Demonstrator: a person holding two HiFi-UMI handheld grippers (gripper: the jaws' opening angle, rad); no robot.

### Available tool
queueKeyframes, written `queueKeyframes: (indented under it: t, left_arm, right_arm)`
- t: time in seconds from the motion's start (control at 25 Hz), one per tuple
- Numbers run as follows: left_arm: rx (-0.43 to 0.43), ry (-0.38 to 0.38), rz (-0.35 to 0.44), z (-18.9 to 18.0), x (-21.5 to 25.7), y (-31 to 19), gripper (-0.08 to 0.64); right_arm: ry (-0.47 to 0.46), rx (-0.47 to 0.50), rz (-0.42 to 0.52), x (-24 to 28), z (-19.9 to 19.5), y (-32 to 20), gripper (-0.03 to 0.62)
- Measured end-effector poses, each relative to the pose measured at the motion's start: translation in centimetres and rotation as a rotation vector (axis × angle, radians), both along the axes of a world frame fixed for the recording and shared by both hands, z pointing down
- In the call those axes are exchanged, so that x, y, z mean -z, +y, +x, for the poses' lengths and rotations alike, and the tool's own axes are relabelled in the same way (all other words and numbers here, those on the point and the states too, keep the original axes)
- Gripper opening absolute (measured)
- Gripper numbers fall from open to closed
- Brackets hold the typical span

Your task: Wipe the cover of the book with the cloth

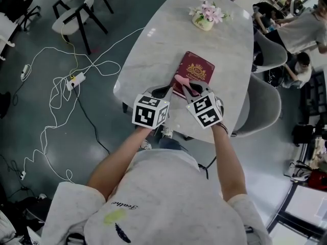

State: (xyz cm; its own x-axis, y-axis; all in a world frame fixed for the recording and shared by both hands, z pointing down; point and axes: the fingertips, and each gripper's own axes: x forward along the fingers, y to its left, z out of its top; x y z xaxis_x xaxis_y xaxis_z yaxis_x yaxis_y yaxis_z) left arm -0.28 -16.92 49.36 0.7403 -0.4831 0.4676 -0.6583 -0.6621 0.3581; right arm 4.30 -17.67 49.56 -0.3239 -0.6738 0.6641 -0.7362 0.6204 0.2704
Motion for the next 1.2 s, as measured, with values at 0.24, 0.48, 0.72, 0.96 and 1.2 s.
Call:
queueKeyframes:
  t: [0.24, 0.48, 0.72, 0.96, 1.2]
  left_arm:
    - [0.011, 0.004, -0.005, 0.6, -0.1, -1.0, 0.008]
    - [0.034, 0.005, -0.016, 1.5, -0.4, -2.4, 0.008]
    - [0.075, 0.000, -0.034, 1.9, -1.1, -4.2, 0.008]
    - [0.134, -0.009, -0.057, 1.4, -2.0, -5.9, 0.008]
    - [0.190, -0.024, -0.089, 0.4, -3.4, -7.0, 0.008]
  right_arm:
    - [0.035, 0.018, 0.056, 2.8, 1.6, -3.5, 0.018]
    - [0.061, 0.054, 0.076, 3.8, 2.8, -7.2, 0.020]
    - [0.078, 0.087, 0.069, 3.3, 3.9, -10.8, 0.019]
    - [0.104, 0.116, 0.049, 1.4, 4.9, -14.2, 0.019]
    - [0.173, 0.167, 0.044, -1.1, 5.0, -17.6, 0.019]
